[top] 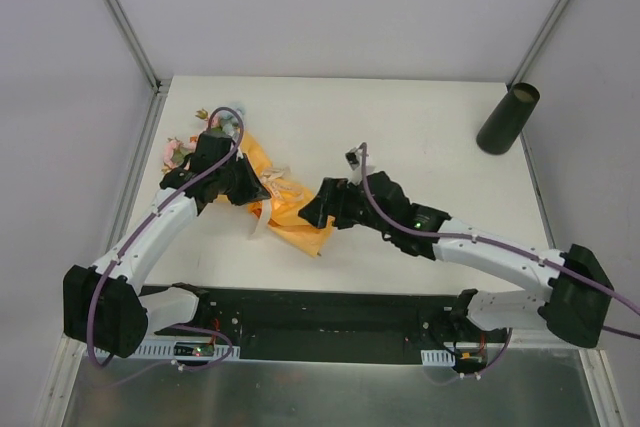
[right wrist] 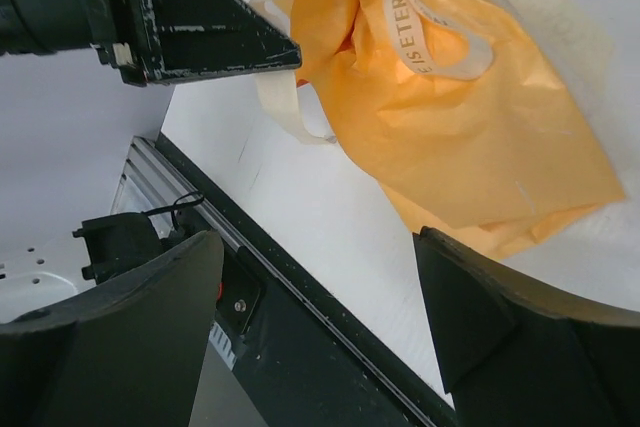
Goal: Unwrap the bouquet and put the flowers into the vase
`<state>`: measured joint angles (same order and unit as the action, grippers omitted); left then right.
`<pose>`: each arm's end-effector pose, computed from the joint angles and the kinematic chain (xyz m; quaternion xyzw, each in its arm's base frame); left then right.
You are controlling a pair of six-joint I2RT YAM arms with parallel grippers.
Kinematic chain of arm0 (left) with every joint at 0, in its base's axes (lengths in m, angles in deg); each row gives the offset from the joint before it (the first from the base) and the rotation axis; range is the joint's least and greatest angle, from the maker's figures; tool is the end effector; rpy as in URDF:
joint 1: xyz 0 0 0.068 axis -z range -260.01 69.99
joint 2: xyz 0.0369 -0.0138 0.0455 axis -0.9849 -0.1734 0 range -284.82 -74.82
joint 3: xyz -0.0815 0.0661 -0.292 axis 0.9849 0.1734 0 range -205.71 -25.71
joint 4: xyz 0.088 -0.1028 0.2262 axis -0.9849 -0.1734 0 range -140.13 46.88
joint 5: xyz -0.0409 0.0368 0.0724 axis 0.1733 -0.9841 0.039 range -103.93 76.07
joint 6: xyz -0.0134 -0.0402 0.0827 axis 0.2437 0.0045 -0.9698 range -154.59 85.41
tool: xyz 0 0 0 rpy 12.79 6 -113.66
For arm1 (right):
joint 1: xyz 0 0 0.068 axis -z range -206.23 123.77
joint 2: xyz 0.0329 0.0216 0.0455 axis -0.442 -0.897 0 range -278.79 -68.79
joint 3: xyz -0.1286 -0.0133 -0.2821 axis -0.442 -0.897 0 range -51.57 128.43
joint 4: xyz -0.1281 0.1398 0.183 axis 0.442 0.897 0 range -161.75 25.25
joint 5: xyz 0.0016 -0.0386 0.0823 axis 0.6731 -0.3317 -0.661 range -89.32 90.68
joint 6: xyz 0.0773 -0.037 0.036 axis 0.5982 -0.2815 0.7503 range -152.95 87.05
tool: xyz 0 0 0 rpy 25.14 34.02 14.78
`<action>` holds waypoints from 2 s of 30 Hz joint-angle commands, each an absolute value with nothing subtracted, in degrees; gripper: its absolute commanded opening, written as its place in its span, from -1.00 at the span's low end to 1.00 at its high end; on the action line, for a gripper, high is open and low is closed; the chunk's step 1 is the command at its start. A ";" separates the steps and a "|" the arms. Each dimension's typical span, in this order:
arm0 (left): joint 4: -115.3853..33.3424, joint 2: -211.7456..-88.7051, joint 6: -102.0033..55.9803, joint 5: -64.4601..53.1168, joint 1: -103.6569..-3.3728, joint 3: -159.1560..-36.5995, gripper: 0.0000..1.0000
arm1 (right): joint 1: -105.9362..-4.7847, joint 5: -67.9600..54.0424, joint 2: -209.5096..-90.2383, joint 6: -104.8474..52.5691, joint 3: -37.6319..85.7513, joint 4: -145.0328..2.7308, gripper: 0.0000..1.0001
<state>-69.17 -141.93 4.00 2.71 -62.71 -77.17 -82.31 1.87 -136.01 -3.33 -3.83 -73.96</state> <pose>0.2523 -0.1036 0.2808 -0.1086 0.8983 -0.3064 0.2957 0.1724 0.2533 0.3198 -0.1782 0.7852 0.3971 0.4404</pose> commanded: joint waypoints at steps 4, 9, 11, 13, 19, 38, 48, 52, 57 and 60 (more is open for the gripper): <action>-70.02 -139.77 7.42 7.51 -62.52 -80.38 -1.00 | -88.10 5.52 -147.53 -7.11 -0.51 -93.35 0.71; -69.93 -139.07 8.21 8.65 -62.52 -80.99 -1.00 | -90.74 6.31 -154.12 -10.28 -0.25 -103.63 0.58; -69.93 -138.80 8.47 9.09 -62.52 -81.25 -1.00 | -91.36 6.57 -156.84 -10.45 0.19 -106.45 0.57; -69.93 -138.72 9.00 9.53 -62.52 -81.61 -1.00 | -91.62 7.62 -159.13 -9.58 1.24 -107.08 0.54; -69.93 -138.19 9.88 9.88 -62.52 -82.57 -1.00 | -92.41 11.65 -163.36 -7.99 2.48 -110.33 0.42; -70.02 -139.68 7.78 8.92 -62.61 -83.80 -0.95 | -92.68 17.29 -168.91 -1.49 2.04 -116.66 -0.95; -76.61 -139.24 1.80 4.00 -70.77 -87.49 0.02 | -91.19 25.11 -161.79 -4.12 0.02 -111.74 -1.00; -78.01 -139.86 0.92 1.63 -76.05 -87.32 0.03 | -90.66 25.56 -160.99 -5.09 -0.16 -111.74 -1.00; -78.11 -142.84 2.06 -1.19 -78.70 -86.35 -0.06 | -89.87 25.12 -158.97 -6.06 0.01 -110.51 -1.00; -78.02 -146.79 3.63 -1.80 -79.22 -86.35 -0.18 | -89.25 24.07 -158.62 -6.15 0.81 -108.84 -1.00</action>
<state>-76.75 -142.52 2.62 0.46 -78.58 -85.56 -89.98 23.88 -161.70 -4.81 -0.48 -109.59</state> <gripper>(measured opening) 0.451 0.034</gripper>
